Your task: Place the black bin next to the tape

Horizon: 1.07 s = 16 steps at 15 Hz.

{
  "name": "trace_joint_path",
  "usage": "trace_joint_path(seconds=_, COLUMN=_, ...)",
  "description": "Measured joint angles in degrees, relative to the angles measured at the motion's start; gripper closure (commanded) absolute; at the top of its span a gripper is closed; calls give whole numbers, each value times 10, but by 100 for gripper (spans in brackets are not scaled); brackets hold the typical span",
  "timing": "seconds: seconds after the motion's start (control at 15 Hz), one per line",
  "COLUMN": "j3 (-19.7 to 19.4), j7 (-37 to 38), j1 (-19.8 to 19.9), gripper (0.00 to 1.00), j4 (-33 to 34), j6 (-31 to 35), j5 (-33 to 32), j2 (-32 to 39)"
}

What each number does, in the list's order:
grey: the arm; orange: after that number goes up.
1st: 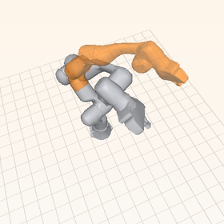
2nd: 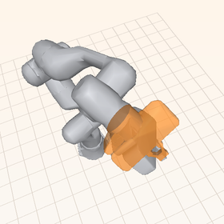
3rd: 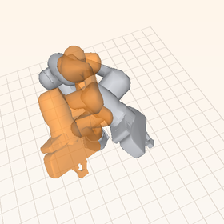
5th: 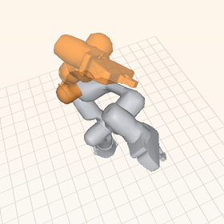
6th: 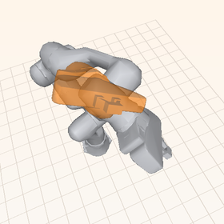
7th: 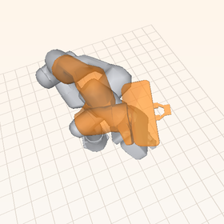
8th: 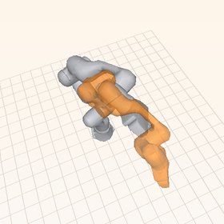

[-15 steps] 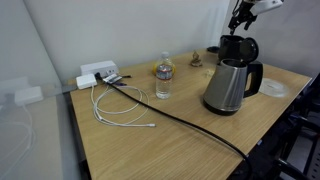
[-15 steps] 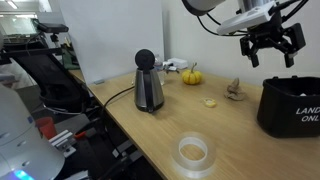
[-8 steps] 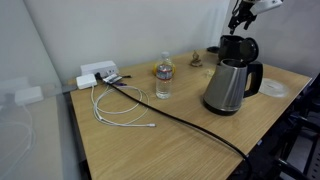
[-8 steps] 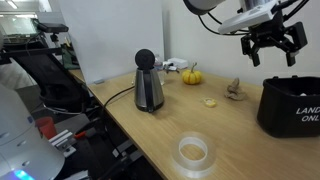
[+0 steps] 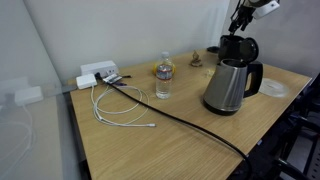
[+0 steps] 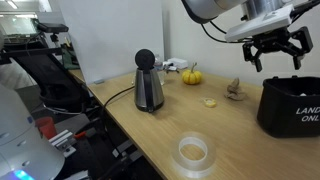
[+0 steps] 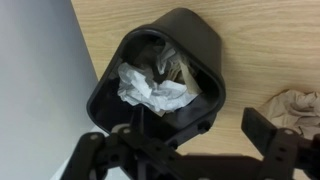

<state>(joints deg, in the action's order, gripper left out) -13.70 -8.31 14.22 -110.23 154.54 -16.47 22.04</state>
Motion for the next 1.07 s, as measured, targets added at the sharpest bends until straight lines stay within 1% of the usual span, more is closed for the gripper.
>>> trace_joint_path(seconds=0.2, j3=12, j7=-94, j1=13, gripper=0, j4=1, j6=8, j5=1, j2=16)
trace_joint_path(seconds=0.4, j3=32, j7=-188, j1=36, gripper=0, j4=1, j6=8, j5=8, j2=20)
trace_joint_path(seconds=0.53, j3=43, j7=-236, j1=49, gripper=0, j4=1, j6=8, j5=10, j2=21)
trace_joint_path(seconds=0.67, j3=46, j7=-263, j1=56, gripper=0, j4=1, j6=8, j5=11, j2=27)
trace_joint_path(seconds=0.87, j3=47, j7=-271, j1=56, gripper=1, j4=9, j6=9, j5=10, j2=49)
trace_joint_path(seconds=0.93, j3=47, j7=-271, j1=55, gripper=10, j4=14, j6=9, j5=10, j2=58)
trace_joint_path(seconds=1.0, j3=48, j7=-271, j1=54, gripper=25, j4=18, j6=9, j5=9, j2=66)
trace_joint_path(seconds=1.07, j3=48, j7=-271, j1=53, gripper=30, j4=22, j6=9, j5=8, j2=72)
